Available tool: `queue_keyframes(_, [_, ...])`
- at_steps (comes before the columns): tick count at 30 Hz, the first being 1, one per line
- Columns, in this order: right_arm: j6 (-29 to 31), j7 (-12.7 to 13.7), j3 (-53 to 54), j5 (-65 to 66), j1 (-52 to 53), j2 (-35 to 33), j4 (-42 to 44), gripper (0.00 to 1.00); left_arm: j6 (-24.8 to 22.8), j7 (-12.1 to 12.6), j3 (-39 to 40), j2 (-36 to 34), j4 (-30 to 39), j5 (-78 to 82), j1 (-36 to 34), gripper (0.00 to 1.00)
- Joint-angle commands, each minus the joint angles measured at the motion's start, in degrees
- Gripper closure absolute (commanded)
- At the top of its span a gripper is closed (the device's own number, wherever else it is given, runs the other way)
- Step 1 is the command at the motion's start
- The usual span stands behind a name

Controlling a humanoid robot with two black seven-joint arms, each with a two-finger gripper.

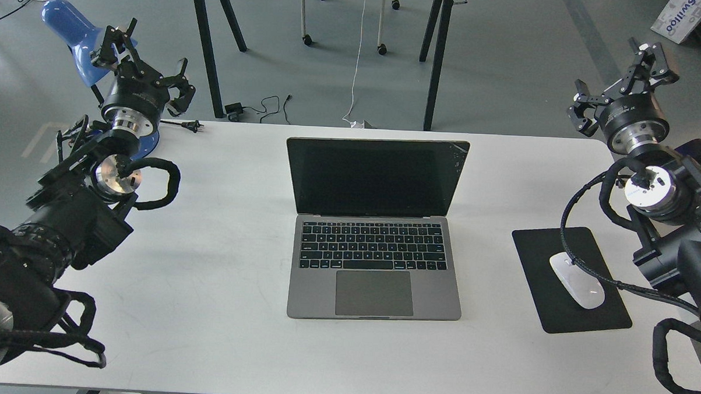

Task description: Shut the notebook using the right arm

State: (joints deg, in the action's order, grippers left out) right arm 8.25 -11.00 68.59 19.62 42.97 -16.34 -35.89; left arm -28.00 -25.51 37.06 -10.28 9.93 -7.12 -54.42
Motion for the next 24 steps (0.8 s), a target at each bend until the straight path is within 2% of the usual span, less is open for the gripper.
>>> queue_keyframes(1, [0.36, 0.01, -0.13, -0.81, -0.17, 0.08, -0.06, 0.0, 0.0, -0.06, -0.06, 0.0, -0.08, 0.0, 0.01, 0.0])
queue_keyframes(6, [0.8, 0.01, -1.35, -1.51, -0.26, 0.77, -0.15, 0.0, 0.0, -0.24, -0.15, -0.09, -0.08, 0.0, 0.01, 0.0])
queue_keyframes(14, [0.45, -0.25, -7.24, -1.43, 1.23, 6.4, -0.33, 0.0, 0.0, -0.15, -0.24, -0.18, -0.08, 0.09, 0.1, 0.0])
queue_keyframes(24, [0.8, -1.48, -10.23, -1.25, 6.86, 11.76, 4.24, 0.0, 0.0, -0.15, -0.24, 0.0, -0.08, 0.09, 0.1, 0.0])
